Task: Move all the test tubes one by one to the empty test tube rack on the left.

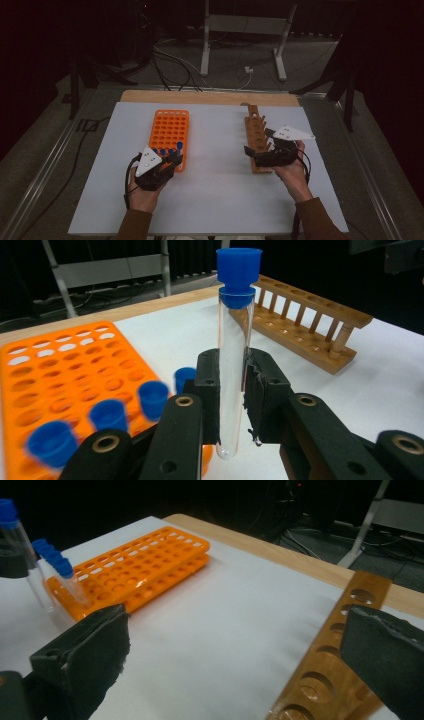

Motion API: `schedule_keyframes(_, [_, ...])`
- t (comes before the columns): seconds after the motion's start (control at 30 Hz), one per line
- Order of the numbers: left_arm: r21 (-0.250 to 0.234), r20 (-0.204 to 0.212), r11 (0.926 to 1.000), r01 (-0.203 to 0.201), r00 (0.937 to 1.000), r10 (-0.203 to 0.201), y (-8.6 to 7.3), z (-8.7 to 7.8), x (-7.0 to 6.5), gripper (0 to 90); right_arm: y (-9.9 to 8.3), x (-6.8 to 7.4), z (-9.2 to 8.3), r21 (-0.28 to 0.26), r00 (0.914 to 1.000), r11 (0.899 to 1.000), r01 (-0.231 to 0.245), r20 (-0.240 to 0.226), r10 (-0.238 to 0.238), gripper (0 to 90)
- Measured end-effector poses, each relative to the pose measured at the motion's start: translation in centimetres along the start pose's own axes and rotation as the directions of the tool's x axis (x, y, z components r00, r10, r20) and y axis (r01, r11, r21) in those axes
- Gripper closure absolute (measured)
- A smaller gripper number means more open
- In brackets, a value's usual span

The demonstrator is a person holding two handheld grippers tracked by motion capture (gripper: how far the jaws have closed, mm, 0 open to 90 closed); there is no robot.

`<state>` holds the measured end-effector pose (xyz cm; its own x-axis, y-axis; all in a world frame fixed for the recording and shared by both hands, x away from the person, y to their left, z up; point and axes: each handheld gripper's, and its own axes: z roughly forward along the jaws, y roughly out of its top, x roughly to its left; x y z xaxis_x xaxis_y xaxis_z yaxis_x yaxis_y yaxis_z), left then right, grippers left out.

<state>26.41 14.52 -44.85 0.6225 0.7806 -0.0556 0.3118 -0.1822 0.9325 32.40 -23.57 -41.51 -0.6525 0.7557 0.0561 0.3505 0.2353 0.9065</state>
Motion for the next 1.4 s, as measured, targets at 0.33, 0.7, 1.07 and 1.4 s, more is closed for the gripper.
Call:
schedule_keyframes(0.33, [-0.017, -0.013, 0.9997, 0.017, 0.9998, -0.017, -0.3, -1.7, 1.3, 78.3, -0.5, -0.8, -0.9, -0.028, 0.9993, 0.999, -0.033, 0.017, 0.034, 0.0])
schedule_keyframes(0.7, [-0.042, -0.043, 0.9987, 0.028, 0.9986, -0.03, -0.6, -3.4, 2.9, 78.2, -0.6, -1.2, -1.6, -0.057, 0.9983, 0.997, -0.053, 0.023, 0.054, 0.0])
schedule_keyframes(1.07, [-0.064, -0.092, 0.9968, 0.047, 0.9943, -0.053, -1.0, -4.0, 4.0, 78.3, -0.8, -1.5, -1.8, -0.06, 0.9975, 0.996, -0.064, 0.026, 0.065, 0.0])
schedule_keyframes(1.4, [-0.077, -0.138, 0.9961, 0.044, 0.9889, -0.055, -1.6, -4.2, 4.7, 78.2, -0.9, -1.5, -1.9, -0.059, 0.9975, 0.996, -0.064, 0.028, 0.065, 0.0])
